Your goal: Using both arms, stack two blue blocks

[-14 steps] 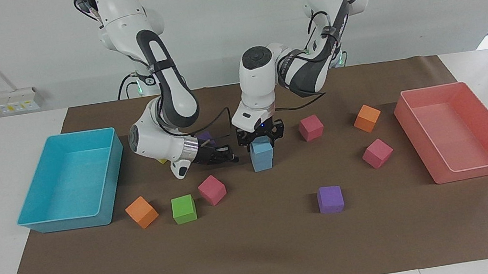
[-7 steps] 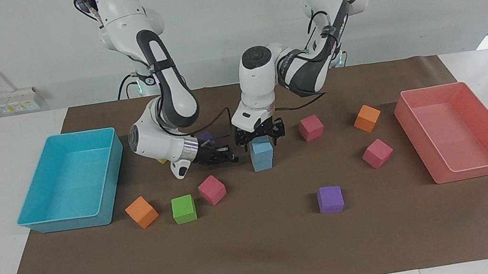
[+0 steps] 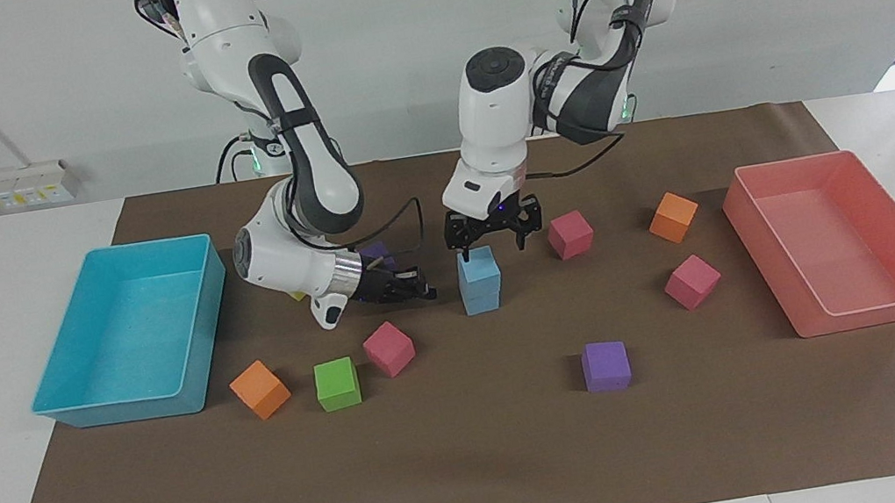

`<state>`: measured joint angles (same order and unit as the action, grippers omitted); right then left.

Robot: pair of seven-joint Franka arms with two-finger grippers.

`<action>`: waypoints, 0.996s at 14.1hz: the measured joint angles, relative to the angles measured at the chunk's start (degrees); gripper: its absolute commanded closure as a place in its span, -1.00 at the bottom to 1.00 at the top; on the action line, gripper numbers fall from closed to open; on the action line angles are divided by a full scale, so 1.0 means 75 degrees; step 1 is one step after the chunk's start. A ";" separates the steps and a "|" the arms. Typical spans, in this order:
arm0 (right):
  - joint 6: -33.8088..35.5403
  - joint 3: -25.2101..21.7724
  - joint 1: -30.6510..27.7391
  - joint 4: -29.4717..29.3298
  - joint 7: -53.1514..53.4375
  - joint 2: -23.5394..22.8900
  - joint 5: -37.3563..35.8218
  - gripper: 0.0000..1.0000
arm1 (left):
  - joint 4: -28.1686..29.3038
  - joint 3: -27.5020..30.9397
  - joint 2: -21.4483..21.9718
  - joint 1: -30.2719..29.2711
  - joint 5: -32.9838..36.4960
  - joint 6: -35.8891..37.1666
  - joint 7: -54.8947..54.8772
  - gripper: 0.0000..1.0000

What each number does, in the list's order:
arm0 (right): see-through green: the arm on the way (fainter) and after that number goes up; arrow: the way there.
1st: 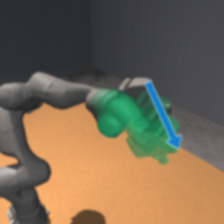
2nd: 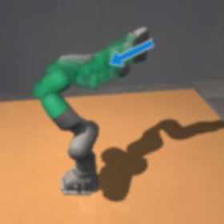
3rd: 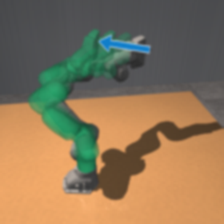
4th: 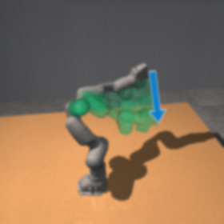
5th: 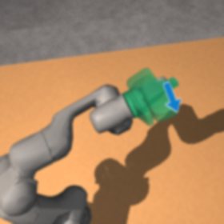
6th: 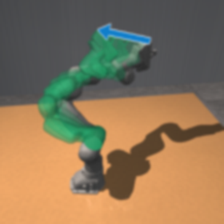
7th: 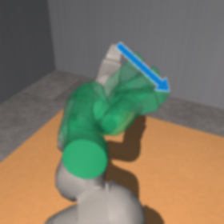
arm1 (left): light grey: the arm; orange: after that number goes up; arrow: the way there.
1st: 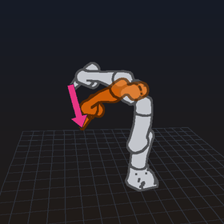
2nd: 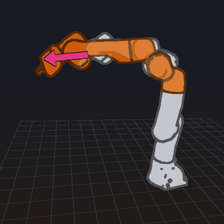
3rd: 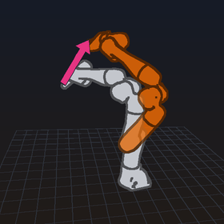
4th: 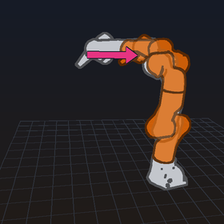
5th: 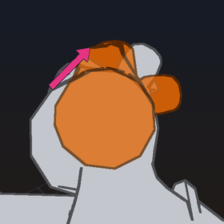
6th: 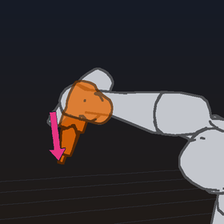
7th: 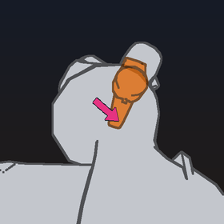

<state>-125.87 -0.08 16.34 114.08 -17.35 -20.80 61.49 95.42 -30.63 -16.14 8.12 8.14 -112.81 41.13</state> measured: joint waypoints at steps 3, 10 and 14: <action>0.0000 -0.0033 -0.0018 -0.0014 0.0012 0.0266 -0.0055 1.00 | 0.0082 0.1279 0.0818 0.0201 -0.0664 0.0864 -0.1751 -1.00; 0.0316 -0.0087 -0.0462 -0.0028 0.1018 0.1352 -0.2700 -0.12 | 0.0415 0.3211 0.1672 0.0078 -0.0729 0.1383 -0.4806 -1.00; 0.0706 -0.0099 -0.0866 -0.0116 0.1355 0.1800 -0.4183 -0.98 | 0.0118 0.4101 0.2165 -0.0030 -0.0937 0.2059 -0.6090 -1.00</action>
<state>-120.57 -0.82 9.84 113.21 -7.19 -7.30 30.12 96.30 0.12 0.09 7.90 1.11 -97.37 -4.55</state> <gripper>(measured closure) 0.463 0.000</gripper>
